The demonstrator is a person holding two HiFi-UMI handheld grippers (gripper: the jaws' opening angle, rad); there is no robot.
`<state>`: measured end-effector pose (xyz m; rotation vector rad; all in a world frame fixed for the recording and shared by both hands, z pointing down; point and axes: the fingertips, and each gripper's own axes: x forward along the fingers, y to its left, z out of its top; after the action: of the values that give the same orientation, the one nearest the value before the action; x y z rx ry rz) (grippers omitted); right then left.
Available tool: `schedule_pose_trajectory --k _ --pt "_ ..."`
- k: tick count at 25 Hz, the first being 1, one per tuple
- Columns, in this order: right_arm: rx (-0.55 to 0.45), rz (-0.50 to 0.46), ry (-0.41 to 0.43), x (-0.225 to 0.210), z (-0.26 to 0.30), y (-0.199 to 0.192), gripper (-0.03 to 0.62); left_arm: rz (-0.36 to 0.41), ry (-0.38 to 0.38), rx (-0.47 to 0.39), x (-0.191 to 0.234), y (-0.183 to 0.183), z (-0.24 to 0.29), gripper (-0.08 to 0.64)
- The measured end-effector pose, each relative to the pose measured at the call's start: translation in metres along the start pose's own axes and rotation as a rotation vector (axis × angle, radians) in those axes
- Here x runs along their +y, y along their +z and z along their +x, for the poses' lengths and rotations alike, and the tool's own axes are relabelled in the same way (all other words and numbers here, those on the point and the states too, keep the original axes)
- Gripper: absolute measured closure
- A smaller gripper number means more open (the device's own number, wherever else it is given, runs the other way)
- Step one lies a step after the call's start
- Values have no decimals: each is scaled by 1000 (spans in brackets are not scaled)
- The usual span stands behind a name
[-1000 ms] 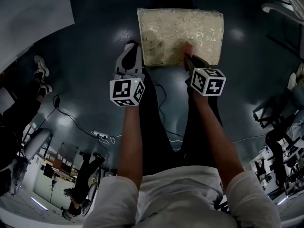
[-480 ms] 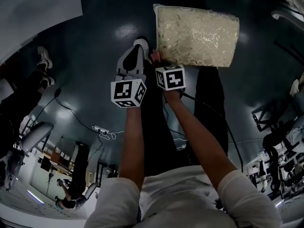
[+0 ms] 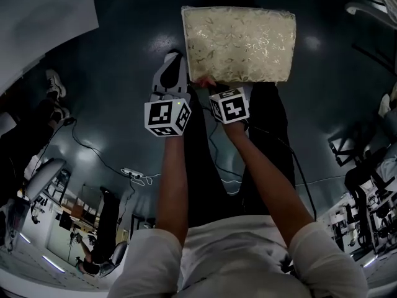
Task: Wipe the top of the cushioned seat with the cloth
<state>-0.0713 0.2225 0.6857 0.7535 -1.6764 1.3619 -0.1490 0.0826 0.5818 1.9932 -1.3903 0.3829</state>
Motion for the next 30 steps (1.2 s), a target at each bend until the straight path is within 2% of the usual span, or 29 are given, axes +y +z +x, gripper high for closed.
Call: schedule_pose_trajectory --k 8,18,26,30 --pt "-18 105 -126 -100 -52 -27 568 24 -70 19 -59 -5 30 546" --pt "-74 230 -245 -226 -121 -55 568 60 -162 58 -152 -22 75 546" --pt "-127 264 -259 -271 -134 -53 568 102 -204 78 -194 -27 90 546" --pt "-147 189 -235 -267 -142 -18 568 117 -211 95 -188 -14 85 546"
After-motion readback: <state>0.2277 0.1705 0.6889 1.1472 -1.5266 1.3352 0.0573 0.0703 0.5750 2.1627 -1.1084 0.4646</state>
